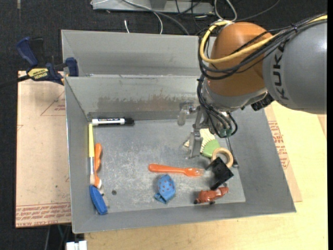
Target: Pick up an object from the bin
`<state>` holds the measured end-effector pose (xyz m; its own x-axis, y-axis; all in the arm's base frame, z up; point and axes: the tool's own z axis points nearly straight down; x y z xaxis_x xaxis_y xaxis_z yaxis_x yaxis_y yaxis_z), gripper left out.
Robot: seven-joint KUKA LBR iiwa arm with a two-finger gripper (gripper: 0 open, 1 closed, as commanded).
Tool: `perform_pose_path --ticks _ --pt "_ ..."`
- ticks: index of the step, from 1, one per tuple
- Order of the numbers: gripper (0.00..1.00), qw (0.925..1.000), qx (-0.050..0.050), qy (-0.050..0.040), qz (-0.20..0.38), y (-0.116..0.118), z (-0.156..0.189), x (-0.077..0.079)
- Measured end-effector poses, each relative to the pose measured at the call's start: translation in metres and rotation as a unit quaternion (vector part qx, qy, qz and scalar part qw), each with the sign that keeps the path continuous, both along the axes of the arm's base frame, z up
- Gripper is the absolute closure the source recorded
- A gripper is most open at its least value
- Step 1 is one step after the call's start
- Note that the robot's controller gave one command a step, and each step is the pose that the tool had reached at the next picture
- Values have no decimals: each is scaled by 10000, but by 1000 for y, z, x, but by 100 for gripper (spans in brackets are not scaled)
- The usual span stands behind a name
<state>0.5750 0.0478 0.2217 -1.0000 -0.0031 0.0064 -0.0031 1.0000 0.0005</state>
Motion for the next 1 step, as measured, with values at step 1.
perform_pose_path --ticks 1 --pt "0 10000 3 -40 -9 0 5 1"
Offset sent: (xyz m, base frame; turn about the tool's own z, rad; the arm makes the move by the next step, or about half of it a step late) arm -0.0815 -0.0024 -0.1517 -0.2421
